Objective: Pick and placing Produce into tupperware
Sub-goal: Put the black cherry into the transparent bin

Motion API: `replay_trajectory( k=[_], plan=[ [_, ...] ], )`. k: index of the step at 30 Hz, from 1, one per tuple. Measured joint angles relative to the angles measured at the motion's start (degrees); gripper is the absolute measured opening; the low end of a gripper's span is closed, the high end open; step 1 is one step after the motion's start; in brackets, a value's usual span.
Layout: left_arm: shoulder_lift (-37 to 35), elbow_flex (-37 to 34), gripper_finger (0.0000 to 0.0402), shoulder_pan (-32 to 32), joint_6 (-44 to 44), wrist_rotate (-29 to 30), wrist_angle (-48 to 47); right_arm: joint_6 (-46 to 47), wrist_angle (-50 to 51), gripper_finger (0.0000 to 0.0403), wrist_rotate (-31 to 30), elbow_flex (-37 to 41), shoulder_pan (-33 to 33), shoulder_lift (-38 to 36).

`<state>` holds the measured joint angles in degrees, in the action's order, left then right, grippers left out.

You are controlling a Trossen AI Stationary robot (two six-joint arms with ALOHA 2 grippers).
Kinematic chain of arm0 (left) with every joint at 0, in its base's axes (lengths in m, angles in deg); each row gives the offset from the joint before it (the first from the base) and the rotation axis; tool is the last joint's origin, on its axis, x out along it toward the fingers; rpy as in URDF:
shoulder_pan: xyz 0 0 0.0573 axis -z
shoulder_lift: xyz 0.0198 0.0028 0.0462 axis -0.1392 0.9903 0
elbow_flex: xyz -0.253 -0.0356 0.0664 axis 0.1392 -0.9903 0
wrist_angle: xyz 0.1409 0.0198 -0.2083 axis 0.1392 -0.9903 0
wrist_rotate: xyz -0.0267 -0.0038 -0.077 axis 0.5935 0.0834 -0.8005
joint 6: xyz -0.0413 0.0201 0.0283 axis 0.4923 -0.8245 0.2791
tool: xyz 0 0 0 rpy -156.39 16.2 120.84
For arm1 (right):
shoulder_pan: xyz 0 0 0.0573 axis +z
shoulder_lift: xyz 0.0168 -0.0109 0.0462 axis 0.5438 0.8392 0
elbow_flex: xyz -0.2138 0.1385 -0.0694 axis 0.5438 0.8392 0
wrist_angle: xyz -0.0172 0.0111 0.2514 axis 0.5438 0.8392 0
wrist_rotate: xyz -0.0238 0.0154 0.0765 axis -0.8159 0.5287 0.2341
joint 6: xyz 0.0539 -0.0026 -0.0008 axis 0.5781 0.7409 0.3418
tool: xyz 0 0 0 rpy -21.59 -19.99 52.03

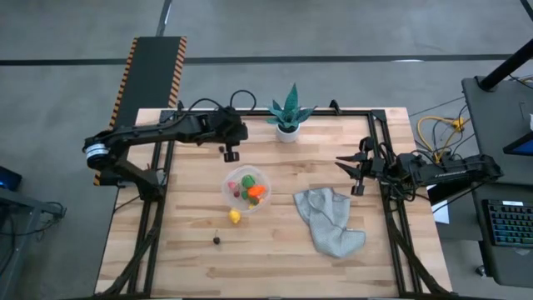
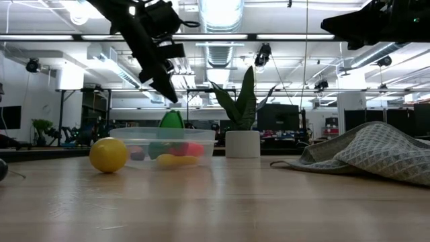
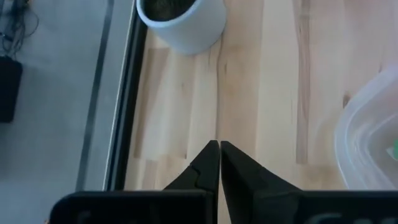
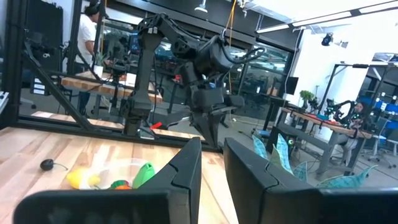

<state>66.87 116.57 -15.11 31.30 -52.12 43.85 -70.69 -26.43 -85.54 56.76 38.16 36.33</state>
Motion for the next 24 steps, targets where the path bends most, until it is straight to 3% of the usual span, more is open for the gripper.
replay_trajectory(
  k=[17,24],
  plan=[
    [-1.4,-0.3,0.0000,0.8,1.6,0.3,-1.2,0.2,0.0,0.0061,0.0,0.0,0.0,0.0],
    [-2.7,-0.3,0.0002,0.2,1.9,1.1,-8.2,0.2,-0.1,0.0061,0.0,0.0,0.0,0.0]
  ],
)
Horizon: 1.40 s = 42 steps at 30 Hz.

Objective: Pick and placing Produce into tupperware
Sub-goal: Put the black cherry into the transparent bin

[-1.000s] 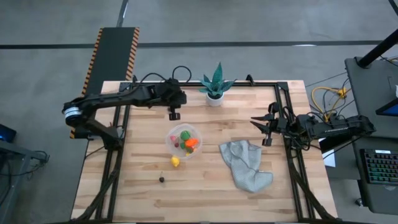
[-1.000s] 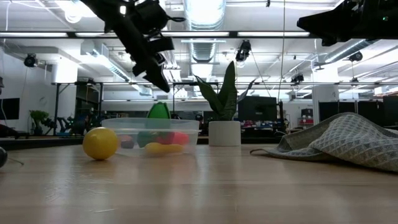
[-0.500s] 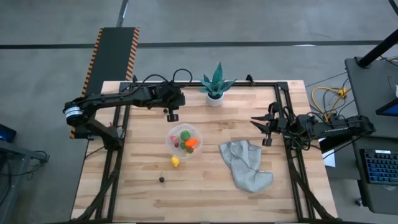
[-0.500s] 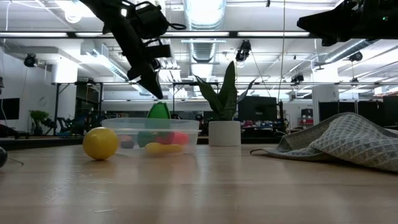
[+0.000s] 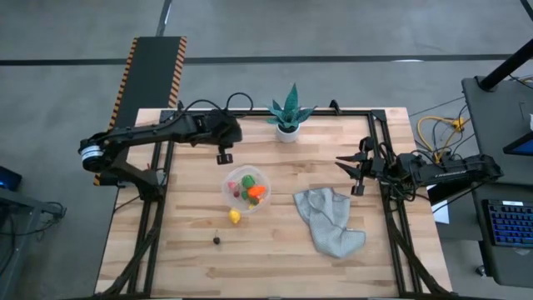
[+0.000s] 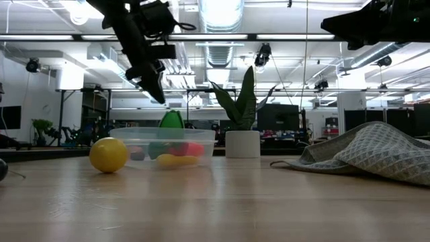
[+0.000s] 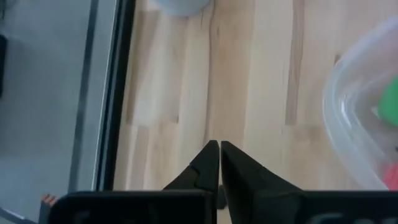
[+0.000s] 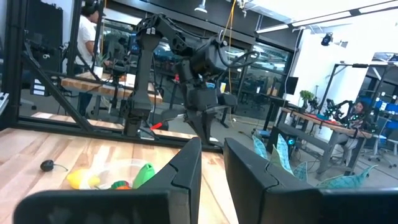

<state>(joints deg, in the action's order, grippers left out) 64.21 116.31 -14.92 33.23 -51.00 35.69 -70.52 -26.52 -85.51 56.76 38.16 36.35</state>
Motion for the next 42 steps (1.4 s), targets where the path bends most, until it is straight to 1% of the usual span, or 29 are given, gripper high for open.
replay_trajectory(
  k=[2,4,8,11,14,16,18,20,22,24,25,27,29,33,35,40,42],
  plan=[
    [0.0,0.0,0.0013,0.0,1.3,-0.1,-1.2,0.0,0.0,0.0061,0.0,0.0,0.0,0.0],
    [-0.1,0.0,0.0036,0.5,3.0,-1.4,-2.4,0.0,-0.1,0.0061,0.0,0.0,0.0,0.0],
    [-1.7,1.9,0.0106,2.3,7.1,-6.4,-6.5,-0.3,-1.0,0.0061,0.0,0.0,0.0,0.0],
    [-3.5,4.4,0.0158,5.5,11.7,-6.5,-12.9,-1.6,-1.3,0.0061,0.0,0.0,0.0,0.0],
    [-5.2,7.2,0.0188,10.8,18.7,-6.7,-18.2,-2.0,-2.6,0.0061,0.0,0.0,0.0,0.0],
    [-6.1,8.2,0.0194,15.3,26.4,-6.9,-21.3,-2.1,-3.8,0.0061,0.0,0.0,0.0,0.0],
    [-6.5,9.2,0.0196,20.1,36.3,-6.9,-24.7,-2.5,-4.3,0.0061,0.0,0.0,0.0,0.0],
    [-6.2,10.2,0.0196,24.7,47.5,-6.9,-29.7,-3.4,-4.4,0.0061,0.0,0.0,0.0,0.0],
    [-5.9,10.8,0.0196,29.0,60.6,-7.4,-35.6,-3.6,-4.4,0.0061,0.0,0.0,0.0,0.0],
    [-5.1,10.8,0.0196,32.8,74.0,-9.4,-40.3,-3.6,-4.4,0.0061,0.0,0.0,0.0,0.0],
    [-4.8,10.5,0.0196,34.3,79.4,-10.9,-41.1,-3.6,-4.4,0.0061,0.0,0.0,0.0,0.1],
    [-4.0,9.9,0.0196,36.4,87.1,-14.0,-42.3,-3.6,-4.4,0.0061,0.0,0.0,0.0,0.1],
    [-3.1,9.4,0.0196,36.9,89.5,-15.0,-42.2,-3.7,-4.4,0.0061,0.0,0.0,0.0,0.2],
    [0.0,9.0,0.0196,37.3,91.3,-14.8,-41.9,-3.2,-4.5,0.0061,0.0,0.0,0.0,0.2],
    [1.8,9.0,0.0196,37.4,92.2,-16.4,-41.7,-3.2,-4.9,0.0061,0.0,0.0,0.0,0.2],
    [6.0,9.1,0.0196,38.0,91.3,-21.5,-40.2,-3.6,-7.3,0.0061,0.0,0.0,0.0,0.2],
    [7.1,9.1,0.0196,38.6,93.7,-22.7,-39.0,-3.6,-6.6,0.0061,0.0,0.0,0.0,0.3]
  ],
)
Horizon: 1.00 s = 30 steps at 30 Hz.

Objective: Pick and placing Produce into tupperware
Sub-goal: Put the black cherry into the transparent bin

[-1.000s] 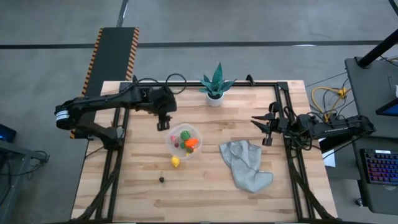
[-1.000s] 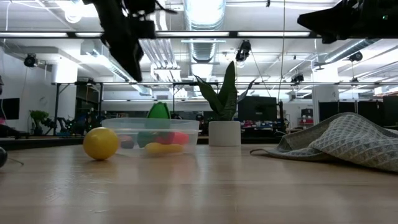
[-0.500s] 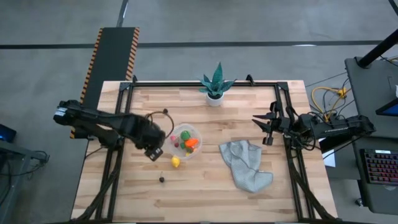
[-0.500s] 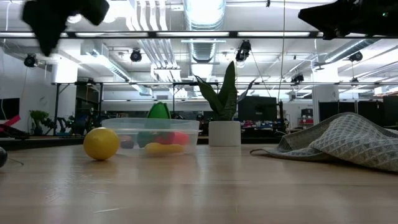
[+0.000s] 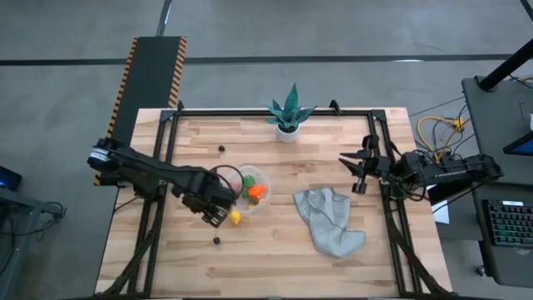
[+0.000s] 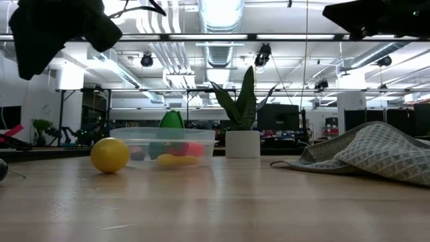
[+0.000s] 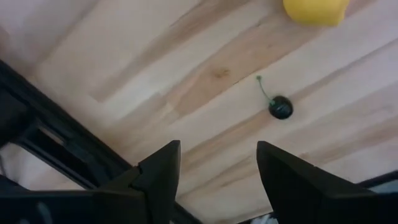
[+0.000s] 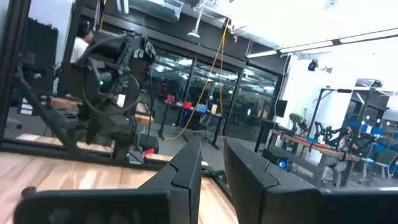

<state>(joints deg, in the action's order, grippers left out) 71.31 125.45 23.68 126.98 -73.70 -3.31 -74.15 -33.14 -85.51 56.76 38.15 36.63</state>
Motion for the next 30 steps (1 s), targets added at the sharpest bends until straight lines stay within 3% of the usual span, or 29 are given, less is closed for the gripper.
replay_trajectory(
  k=[8,15,24,30],
  plan=[
    [1.1,0.0,0.0196,5.7,19.5,4.3,2.4,1.6,1.7,0.0061,1.5,0.0,0.0,0.2],
    [2.1,0.1,0.0196,10.3,35.0,16.8,9.3,0.2,1.9,0.0061,2.8,0.0,0.0,0.2],
    [9.9,0.4,0.0196,13.3,42.4,13.6,21.4,2.3,5.5,0.0061,3.0,0.0,0.0,0.1],
    [15.6,5.9,0.0196,15.4,46.7,12.9,17.8,3.2,7.0,0.0061,4.6,0.0,0.0,0.0]
  ],
)
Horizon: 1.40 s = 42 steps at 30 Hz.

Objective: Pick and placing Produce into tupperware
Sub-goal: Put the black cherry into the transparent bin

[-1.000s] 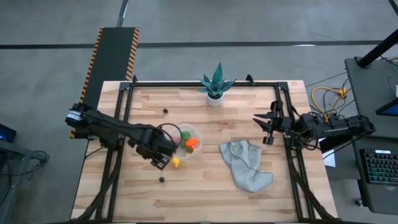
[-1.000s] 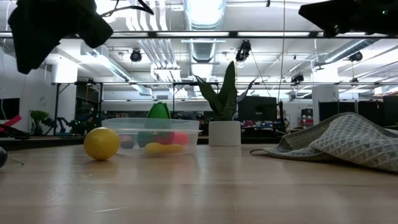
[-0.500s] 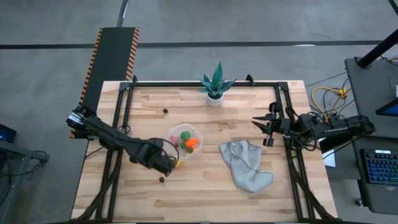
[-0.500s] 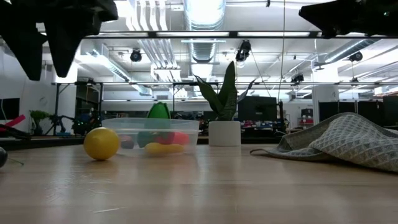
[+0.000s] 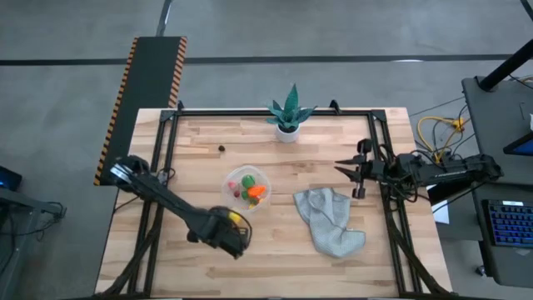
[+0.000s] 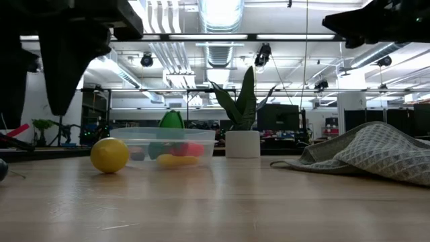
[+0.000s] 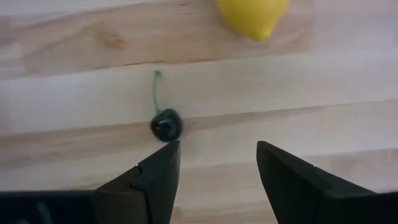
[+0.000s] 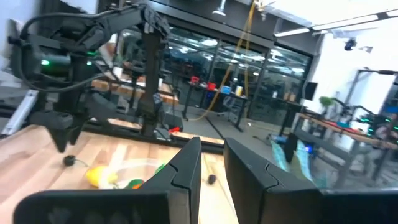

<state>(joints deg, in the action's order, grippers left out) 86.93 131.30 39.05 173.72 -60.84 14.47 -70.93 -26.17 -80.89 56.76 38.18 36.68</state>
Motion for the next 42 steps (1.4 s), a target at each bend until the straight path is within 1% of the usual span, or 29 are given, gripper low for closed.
replay_trajectory(
  k=[2,6,9,14,18,24,31,42],
  plan=[
    [1.3,1.8,0.0196,0.6,2.2,0.0,-2.5,0.0,0.0,0.0061,1.3,0.0,0.0,0.0],
    [3.6,3.1,0.0196,2.2,7.1,-0.9,-8.0,0.0,-0.1,0.0061,1.6,0.0,0.0,0.0],
    [4.2,2.7,0.0196,2.9,9.0,-2.2,-8.2,0.0,-0.4,0.0061,1.6,0.0,0.0,0.0],
    [4.2,2.7,0.0196,2.8,10.9,-0.2,-8.3,0.0,-1.0,0.0061,1.6,0.0,0.0,0.0],
    [5.2,2.5,0.0196,2.9,12.0,-0.7,-8.2,0.0,-0.9,0.0061,1.6,0.0,0.0,0.0],
    [8.0,2.3,0.0196,3.1,12.2,-1.6,-7.0,0.0,-0.9,0.0061,1.6,0.0,0.0,0.0],
    [8.6,1.5,0.0196,3.1,13.9,-1.6,-7.0,0.0,-0.8,0.0061,1.6,0.0,0.0,0.0],
    [8.6,-3.7,0.0196,3.2,15.1,-1.6,1.4,0.0,-0.8,0.0061,1.6,0.0,0.0,0.0]
  ],
)
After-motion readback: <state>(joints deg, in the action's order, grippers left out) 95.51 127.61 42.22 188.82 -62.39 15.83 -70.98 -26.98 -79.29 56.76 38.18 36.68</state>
